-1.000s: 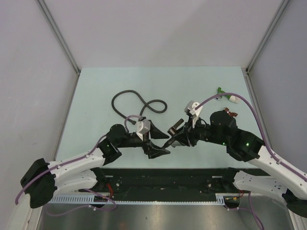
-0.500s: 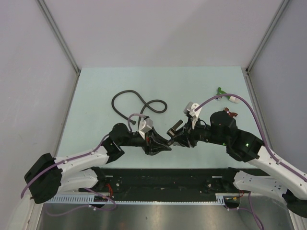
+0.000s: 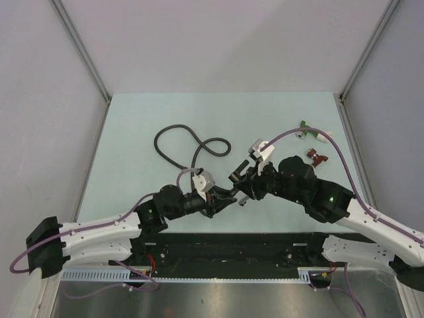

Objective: Install the water faucets

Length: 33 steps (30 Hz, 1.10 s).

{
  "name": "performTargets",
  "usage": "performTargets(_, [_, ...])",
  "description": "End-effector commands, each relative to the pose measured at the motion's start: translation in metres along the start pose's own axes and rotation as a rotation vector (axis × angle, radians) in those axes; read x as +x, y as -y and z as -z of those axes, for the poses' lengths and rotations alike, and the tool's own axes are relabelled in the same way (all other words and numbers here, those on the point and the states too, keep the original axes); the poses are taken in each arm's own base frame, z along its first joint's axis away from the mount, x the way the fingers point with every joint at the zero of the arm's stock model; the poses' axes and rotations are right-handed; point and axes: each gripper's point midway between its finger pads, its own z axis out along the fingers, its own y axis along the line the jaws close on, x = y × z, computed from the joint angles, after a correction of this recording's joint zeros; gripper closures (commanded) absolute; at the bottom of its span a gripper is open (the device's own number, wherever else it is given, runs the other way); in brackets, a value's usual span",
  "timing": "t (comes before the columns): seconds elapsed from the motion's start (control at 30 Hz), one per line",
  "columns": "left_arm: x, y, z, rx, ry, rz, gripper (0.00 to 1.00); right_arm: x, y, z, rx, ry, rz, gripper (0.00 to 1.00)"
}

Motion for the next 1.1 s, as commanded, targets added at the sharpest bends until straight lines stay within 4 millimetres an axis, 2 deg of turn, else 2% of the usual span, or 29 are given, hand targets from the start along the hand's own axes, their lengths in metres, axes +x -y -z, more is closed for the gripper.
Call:
performTargets(0.0, [-0.042, -0.041, 0.006, -0.361, 0.125, -0.146, 1.00, -0.014, 0.004, -0.009, 0.057, 0.060, -0.069, 1.00])
performTargets(0.03, [-0.045, -0.052, 0.011, -0.453, 0.137, -0.159, 1.00, -0.012, 0.004, -0.011, 0.062, 0.052, -0.076, 1.00])
performTargets(0.07, [-0.044, -0.047, 0.011, -0.466, 0.136, -0.173, 1.00, -0.010, 0.005, -0.013, 0.068, 0.047, -0.083, 1.00])
performTargets(0.27, [-0.047, -0.062, 0.021, -0.704, 0.133, -0.275, 1.00, -0.004, 0.011, -0.021, 0.117, 0.040, -0.135, 1.00])
performTargets(0.33, [-0.046, -0.061, 0.015, -0.746, 0.126, -0.304, 1.00, 0.001, 0.011, -0.024, 0.125, 0.028, -0.148, 1.00])
performTargets(0.37, [-0.039, -0.064, 0.016, -0.798, 0.091, -0.350, 1.00, 0.002, 0.012, -0.026, 0.130, 0.028, -0.154, 1.00])
performTargets(0.43, [-0.046, -0.061, 0.012, -0.834, 0.115, -0.366, 0.99, 0.003, 0.013, -0.028, 0.135, 0.027, -0.164, 1.00])
performTargets(0.47, [-0.038, -0.058, 0.008, -0.844, 0.083, -0.420, 0.99, 0.006, 0.013, -0.029, 0.136, 0.022, -0.168, 1.00])
performTargets(0.53, [-0.045, -0.057, 0.008, -0.899, 0.119, -0.413, 0.97, 0.006, 0.015, -0.030, 0.148, 0.027, -0.171, 1.00])
performTargets(0.57, [-0.038, -0.054, 0.004, -0.903, 0.090, -0.463, 0.96, 0.007, 0.016, -0.030, 0.151, 0.026, -0.174, 1.00])
performTargets(0.6, [-0.044, -0.053, 0.004, -0.924, 0.122, -0.444, 0.93, 0.007, 0.016, -0.029, 0.155, 0.029, -0.174, 1.00])
performTargets(0.67, [-0.041, -0.050, 0.001, -0.934, 0.103, -0.496, 0.89, 0.005, 0.018, -0.027, 0.164, 0.036, -0.171, 1.00])
performTargets(0.7, [-0.043, -0.049, 0.001, -0.944, 0.120, -0.485, 0.82, 0.005, 0.019, -0.025, 0.169, 0.036, -0.169, 1.00])
performTargets(0.77, [-0.044, -0.048, 0.001, -0.945, 0.123, -0.493, 0.75, 0.004, 0.022, -0.022, 0.173, 0.043, -0.165, 1.00])
performTargets(0.8, [-0.043, -0.047, -0.001, -0.927, 0.119, -0.502, 0.67, 0.005, 0.023, -0.020, 0.175, 0.039, -0.162, 1.00])
performTargets(0.87, [-0.039, -0.044, -0.001, -0.883, 0.108, -0.492, 0.56, 0.001, 0.025, -0.015, 0.175, 0.055, -0.155, 1.00])
performTargets(0.9, [-0.038, -0.042, -0.002, -0.855, 0.111, -0.482, 0.47, 0.001, 0.026, -0.013, 0.176, 0.058, -0.150, 1.00])
performTargets(0.93, [-0.045, -0.036, -0.004, -0.799, 0.146, -0.441, 0.43, -0.001, 0.026, -0.011, 0.173, 0.069, -0.148, 1.00])
performTargets(1.0, [-0.037, -0.031, -0.005, -0.726, 0.116, -0.454, 0.32, -0.001, 0.027, -0.008, 0.172, 0.072, -0.138, 1.00])
performTargets(1.03, [-0.042, -0.023, -0.008, -0.653, 0.143, -0.421, 0.30, -0.002, 0.027, -0.006, 0.169, 0.076, -0.134, 1.00])
performTargets(1.07, [-0.030, -0.023, -0.009, -0.610, 0.092, -0.441, 0.28, -0.003, 0.027, -0.004, 0.164, 0.083, -0.130, 1.00])
